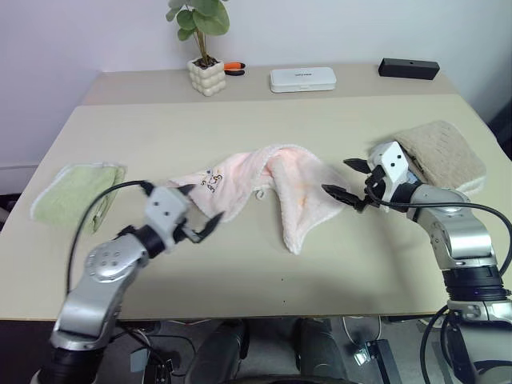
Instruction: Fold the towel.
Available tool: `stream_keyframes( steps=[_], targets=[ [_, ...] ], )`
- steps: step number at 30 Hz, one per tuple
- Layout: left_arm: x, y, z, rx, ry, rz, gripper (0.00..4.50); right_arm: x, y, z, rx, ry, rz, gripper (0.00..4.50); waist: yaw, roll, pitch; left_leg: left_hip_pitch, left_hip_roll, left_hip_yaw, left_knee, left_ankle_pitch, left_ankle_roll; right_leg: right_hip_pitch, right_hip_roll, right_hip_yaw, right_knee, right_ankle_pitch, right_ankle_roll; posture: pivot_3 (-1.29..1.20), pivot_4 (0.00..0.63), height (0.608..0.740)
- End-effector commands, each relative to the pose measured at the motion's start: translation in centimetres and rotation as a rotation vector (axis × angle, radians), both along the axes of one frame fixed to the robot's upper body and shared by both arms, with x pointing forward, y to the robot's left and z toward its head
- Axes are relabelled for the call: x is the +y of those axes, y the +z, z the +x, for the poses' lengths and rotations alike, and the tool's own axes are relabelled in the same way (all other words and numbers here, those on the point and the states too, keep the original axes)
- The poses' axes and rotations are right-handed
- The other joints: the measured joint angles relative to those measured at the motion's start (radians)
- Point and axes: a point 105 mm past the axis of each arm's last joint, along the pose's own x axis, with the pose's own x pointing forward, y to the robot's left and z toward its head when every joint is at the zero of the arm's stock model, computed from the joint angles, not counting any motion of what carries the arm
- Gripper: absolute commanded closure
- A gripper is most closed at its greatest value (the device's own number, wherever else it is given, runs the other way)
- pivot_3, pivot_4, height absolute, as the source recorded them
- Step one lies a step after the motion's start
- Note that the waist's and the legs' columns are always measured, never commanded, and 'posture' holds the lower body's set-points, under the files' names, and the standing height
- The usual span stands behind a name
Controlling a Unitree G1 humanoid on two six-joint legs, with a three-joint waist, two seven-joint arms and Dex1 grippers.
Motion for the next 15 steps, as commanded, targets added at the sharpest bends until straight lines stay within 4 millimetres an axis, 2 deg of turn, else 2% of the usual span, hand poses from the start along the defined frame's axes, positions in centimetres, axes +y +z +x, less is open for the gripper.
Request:
stream_keyframes(
  steps=[1, 5, 8, 10, 15],
  targets=[
    [-0.9, -0.2, 0.4, -0.054, -0.015, 0.122, 0.05, -0.1, 1.6, -0.4, -0.085, -0.031, -0.006, 0.00, -0.003, 0.000, 0.000, 0.000, 0.000, 0.000, 0.000, 0.000, 0.000, 0.000, 0.000, 0.000, 0.000, 0.000, 0.000, 0.00, 0.150, 0.740],
    [-0.6, -1.1, 1.2, -0.047, 0.001, 0.208, 0.05, 0.4, 1.5, -1.3, -0.095, -0.041, -0.005, 0.00, -0.003, 0.000, 0.000, 0.000, 0.001, 0.001, -0.001, 0.000, 0.000, -0.001, 0.000, 0.000, 0.000, 0.000, 0.000, 0.00, 0.150, 0.740],
    [0.4, -2.3, 1.9, -0.009, 0.038, 0.267, 0.05, 0.1, 0.9, -1.9, -0.080, -0.056, -0.007, 0.00, 0.000, 0.000, 0.000, 0.000, 0.001, 0.001, -0.001, 0.000, 0.000, -0.001, 0.000, 0.001, 0.000, 0.000, 0.000, 0.00, 0.150, 0.740],
    [1.2, -2.8, 2.1, 0.039, 0.068, 0.258, 0.05, 0.4, 0.8, -2.0, -0.081, -0.056, -0.007, 0.00, -0.001, 0.000, 0.000, 0.000, 0.001, 0.001, -0.001, 0.000, 0.000, -0.001, 0.000, 0.001, 0.000, 0.000, 0.000, 0.00, 0.150, 0.740],
    [1.5, -3.2, 2.8, 0.123, 0.098, 0.175, 0.05, 0.9, 1.2, -1.6, -0.097, -0.053, 0.010, 0.00, -0.002, 0.000, 0.000, 0.000, 0.001, 0.001, -0.001, 0.000, 0.000, -0.001, 0.000, 0.001, 0.000, 0.000, 0.000, 0.00, 0.150, 0.740]
  ],
)
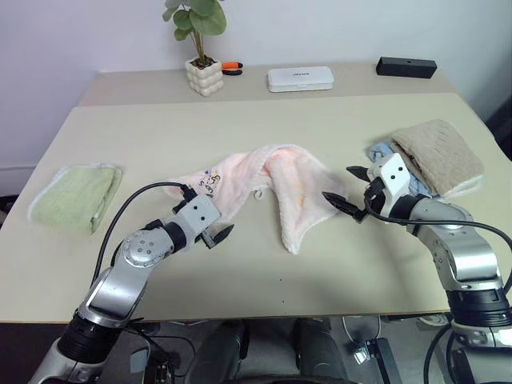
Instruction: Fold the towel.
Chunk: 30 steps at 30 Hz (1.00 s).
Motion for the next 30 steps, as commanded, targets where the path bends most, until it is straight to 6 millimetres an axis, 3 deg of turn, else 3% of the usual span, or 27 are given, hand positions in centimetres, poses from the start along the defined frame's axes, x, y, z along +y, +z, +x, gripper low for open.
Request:
stream_keyframes(
  steps=[1, 5, 7, 9, 15, 22, 26, 30],
  targets=[
    [0.2, 0.7, 0.8, -0.009, 0.007, -0.017, 0.05, 1.1, 2.0, 0.1, -0.078, 0.031, 0.021, 0.00, 0.000, 0.000, 0.000, 0.000, 0.000, 0.000, 0.000, 0.000, 0.000, 0.000, 0.000, 0.000, 0.000, 0.000, 0.000, 0.00, 0.150, 0.740],
    [-0.3, 0.1, 1.3, 0.017, -0.006, -0.016, 0.05, 1.6, 2.2, 0.3, -0.093, 0.045, 0.030, 0.00, 0.000, 0.000, 0.000, 0.000, 0.000, 0.000, 0.000, 0.000, 0.000, 0.000, 0.000, 0.000, 0.000, 0.000, 0.000, 0.00, 0.150, 0.740],
    [-0.1, -0.2, 1.5, 0.025, 0.004, -0.018, 0.57, 1.7, 2.1, 0.5, -0.095, 0.046, 0.030, 0.00, 0.000, 0.000, 0.000, 0.000, 0.000, 0.000, 0.000, 0.000, 0.000, 0.000, 0.000, 0.000, 0.000, 0.000, 0.000, 0.00, 0.150, 0.740],
    [0.1, -0.2, 1.6, 0.027, 0.009, -0.015, 1.38, 1.8, 2.1, 0.6, -0.098, 0.048, 0.030, 0.00, 0.000, 0.000, 0.000, 0.000, 0.000, 0.000, 0.000, 0.000, 0.000, 0.000, 0.000, 0.000, 0.000, 0.000, 0.000, 0.00, 0.150, 0.740],
    [0.7, -0.1, 1.6, 0.018, 0.026, -0.016, 4.46, 1.6, 2.0, 0.8, -0.102, 0.052, 0.025, 0.00, -0.001, 0.000, 0.000, 0.000, 0.000, 0.000, 0.000, 0.000, 0.000, 0.000, 0.000, 0.000, 0.000, 0.000, 0.000, 0.00, 0.150, 0.740],
    [2.1, 2.3, 1.3, -0.069, 0.064, -0.060, 4.46, -0.6, 0.7, 3.1, -0.002, -0.033, -0.071, 0.00, -0.004, 0.000, 0.000, 0.000, 0.000, 0.000, 0.000, 0.000, 0.000, 0.000, 0.000, 0.000, 0.000, 0.000, 0.000, 0.00, 0.150, 0.740],
    [3.1, 2.3, 0.8, -0.078, 0.077, -0.049, 4.46, -2.9, -0.6, 4.5, 0.129, -0.143, -0.069, 0.00, -0.002, 0.000, 0.000, 0.000, 0.000, 0.000, 0.000, 0.001, -0.002, 0.000, 0.000, 0.000, 0.000, 0.000, 0.000, 0.00, 0.150, 0.740],
    [3.6, 2.0, 0.4, -0.077, 0.077, -0.042, 4.46, -3.8, -1.9, 5.4, 0.212, -0.177, -0.088, 0.00, -0.001, 0.000, 0.000, 0.000, 0.000, 0.000, 0.000, 0.001, -0.002, 0.000, 0.000, 0.000, 0.000, 0.000, 0.000, 0.00, 0.150, 0.740]
  ],
)
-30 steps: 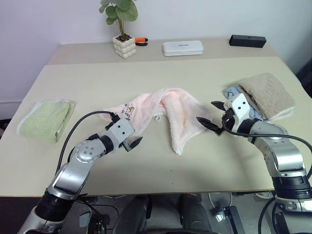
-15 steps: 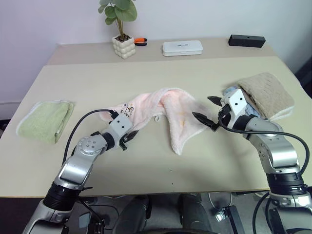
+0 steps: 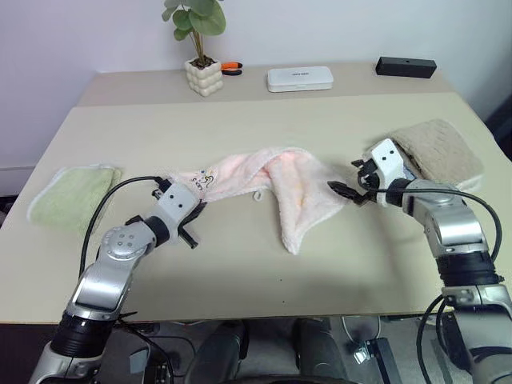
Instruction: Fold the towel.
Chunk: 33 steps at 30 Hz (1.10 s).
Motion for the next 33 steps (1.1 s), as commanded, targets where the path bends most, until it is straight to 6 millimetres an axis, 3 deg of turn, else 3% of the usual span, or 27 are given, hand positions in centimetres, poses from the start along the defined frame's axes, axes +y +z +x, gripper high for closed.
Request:
stream_keyframes(
  steps=[1, 4, 7, 14, 17, 21, 22, 25, 27, 29, 30, 31, 33],
  targets=[
    [0.1, 1.4, -0.2, -0.058, -0.017, 0.000, 4.46, -0.3, 0.1, 0.5, 0.021, -0.004, -0.018, 0.00, 0.000, 0.000, 0.000, 0.000, 0.000, 0.000, 0.000, 0.000, 0.000, 0.000, 0.000, 0.000, 0.000, 0.000, 0.000, 0.00, 0.150, 0.740],
    [0.3, 1.4, -0.3, -0.061, -0.009, -0.001, 4.46, -0.1, -0.4, 0.6, 0.063, 0.020, -0.011, 0.00, -0.001, 0.000, 0.000, 0.000, 0.000, 0.000, 0.000, 0.000, 0.000, 0.000, 0.000, 0.000, 0.000, 0.000, 0.000, 0.00, 0.150, 0.740],
    [0.5, 1.1, -0.5, -0.057, -0.010, 0.000, 4.50, 0.0, -0.5, 0.8, 0.065, 0.026, -0.023, 0.78, -0.003, 0.000, 0.000, 0.000, 0.000, 0.000, 0.000, 0.000, 0.000, 0.000, 0.000, 0.000, 0.000, 0.000, 0.000, 0.00, 0.150, 0.740],
    [1.2, 0.5, -0.7, -0.050, -0.005, 0.008, 4.50, 0.8, 0.5, 0.6, 0.033, 0.089, -0.033, 4.28, -0.001, 0.000, 0.000, 0.000, 0.000, 0.000, 0.000, 0.000, 0.000, 0.000, 0.000, 0.000, 0.000, 0.000, 0.000, 0.00, 0.150, 0.740],
    [1.6, 0.7, -0.5, -0.060, 0.002, 0.009, 4.50, 0.7, 1.5, 0.7, -0.007, 0.095, -0.053, 4.46, -0.001, 0.000, 0.000, 0.000, 0.000, 0.000, 0.000, -0.001, 0.001, 0.000, 0.000, 0.000, 0.000, 0.000, 0.000, 0.00, 0.150, 0.740],
    [2.7, 2.5, 1.5, -0.129, 0.061, -0.055, 4.50, -0.2, 4.0, 1.9, -0.119, 0.044, -0.089, 4.46, -0.001, 0.000, 0.000, 0.000, 0.000, 0.000, 0.000, -0.001, 0.001, 0.000, 0.000, 0.000, 0.000, 0.000, 0.000, 0.00, 0.150, 0.740],
    [3.0, 3.4, 2.4, -0.163, 0.082, -0.068, 4.50, -0.6, 5.2, 2.4, -0.163, 0.022, -0.099, 4.46, -0.001, 0.000, 0.000, 0.000, 0.000, 0.000, 0.000, 0.000, 0.001, 0.000, 0.000, 0.000, 0.000, 0.000, 0.000, 0.00, 0.150, 0.740],
    [4.4, 8.5, 6.9, -0.325, 0.181, -0.132, 4.50, -1.4, 11.3, 4.5, -0.374, -0.060, -0.155, 4.46, 0.001, 0.000, 0.001, -0.001, -0.001, -0.001, 0.001, 0.001, -0.002, -0.001, 0.000, -0.001, 0.001, 0.001, 0.000, 0.00, 0.150, 0.740],
    [4.9, 10.8, 8.5, -0.397, 0.215, -0.151, 4.50, -1.5, 13.6, 5.1, -0.455, -0.081, -0.168, 4.46, -0.001, -0.001, 0.002, -0.002, -0.001, -0.001, 0.002, 0.003, -0.005, -0.001, 0.000, -0.001, 0.001, 0.001, 0.000, 0.00, 0.150, 0.740],
    [6.3, 17.2, 10.5, -0.565, 0.303, -0.243, 4.50, -1.4, 18.8, 5.2, -0.624, -0.104, -0.182, 4.46, -0.003, -0.002, 0.002, -0.002, -0.001, -0.001, 0.001, 0.003, -0.006, -0.001, 0.000, -0.001, 0.000, 0.001, 0.000, 0.00, 0.150, 0.740],
    [7.1, 20.3, 10.9, -0.638, 0.342, -0.299, 4.50, -1.3, 21.1, 5.0, -0.699, -0.108, -0.188, 4.46, -0.003, -0.004, 0.003, -0.002, -0.001, 0.000, 0.002, 0.003, -0.005, -0.001, 0.000, -0.001, 0.000, 0.001, 0.001, 0.00, 0.150, 0.740],
    [7.6, 22.1, 11.1, -0.680, 0.363, -0.336, 4.50, -1.2, 22.4, 4.9, -0.743, -0.108, -0.192, 4.46, -0.008, -0.005, 0.003, -0.005, -0.001, -0.001, 0.002, 0.003, -0.005, -0.004, 0.000, -0.002, 0.000, 0.001, 0.001, 0.00, 0.150, 0.740],
    [8.4, 24.3, 10.9, -0.735, 0.369, -0.367, 4.50, -0.8, 24.5, 4.2, -0.815, -0.083, -0.188, 4.46, -0.024, -0.005, 0.003, -0.017, -0.001, -0.001, 0.004, 0.003, -0.005, -0.015, -0.001, -0.002, 0.001, 0.002, 0.002, 0.00, 0.150, 0.740]
  ],
)
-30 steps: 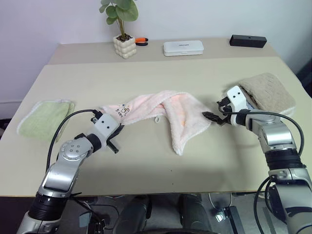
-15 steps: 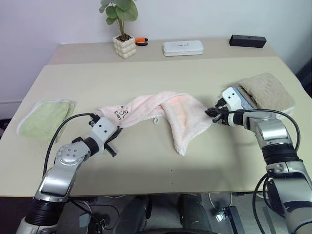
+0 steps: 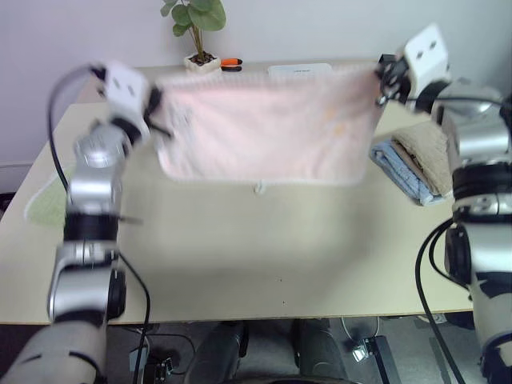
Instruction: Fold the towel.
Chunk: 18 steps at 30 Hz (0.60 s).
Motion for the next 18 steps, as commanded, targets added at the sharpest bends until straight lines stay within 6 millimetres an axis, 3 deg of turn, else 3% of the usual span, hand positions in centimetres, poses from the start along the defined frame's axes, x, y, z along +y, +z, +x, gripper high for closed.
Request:
stream_keyframes(
  steps=[1, 3, 6, 9, 13, 18],
  targets=[
    [2.5, 3.7, -1.0, -0.128, 0.038, -0.052, 4.50, -0.6, 4.2, -1.6, -0.158, 0.017, -0.007, 4.46, -0.017, 0.000, -0.001, 0.000, 0.000, 0.000, -0.002, 0.000, 0.000, 0.000, -0.001, 0.000, -0.001, 0.000, 0.001, 0.00, 0.150, 0.740],
    [2.7, 3.6, -1.9, -0.131, -0.011, -0.004, 4.50, 0.2, 4.8, -2.6, -0.182, 0.096, -0.025, 4.46, -0.029, 0.002, -0.001, 0.001, -0.001, 0.002, -0.003, -0.003, 0.004, 0.000, -0.002, 0.000, -0.002, 0.001, 0.001, 0.00, 0.150, 0.740],
    [2.6, 1.8, -3.3, -0.082, -0.097, 0.045, 4.50, 1.6, 3.5, -4.0, -0.151, 0.217, -0.071, 4.46, -0.047, 0.002, -0.001, 0.001, -0.001, 0.003, -0.003, -0.004, 0.006, -0.001, -0.002, 0.000, -0.002, 0.000, 0.001, 0.00, 0.150, 0.740],
    [2.8, -3.1, -6.1, 0.071, -0.191, 0.095, 4.50, 3.2, -1.4, -6.2, 0.006, 0.377, -0.116, 4.46, -0.057, 0.002, -0.001, 0.000, 0.000, 0.003, -0.002, -0.004, 0.006, -0.002, -0.001, 0.000, -0.002, 0.001, 0.001, 0.00, 0.150, 0.740],
    [2.7, -9.0, -10.1, 0.306, -0.277, 0.156, 4.50, 3.5, -8.0, -9.6, 0.274, 0.500, -0.153, 4.46, -0.054, 0.003, 0.000, 0.000, 0.000, 0.003, 0.001, -0.003, 0.004, -0.002, 0.000, 0.001, 0.001, 0.001, 0.001, 0.00, 0.150, 0.740],
    [2.7, -14.5, -14.4, 0.552, -0.326, 0.158, 4.50, 3.4, -13.5, -13.3, 0.526, 0.565, -0.160, 4.46, -0.022, 0.004, 0.000, 0.004, 0.001, 0.004, 0.001, -0.005, 0.007, 0.000, 0.001, 0.004, 0.002, 0.002, -0.001, 0.00, 0.150, 0.740]
  ],
)
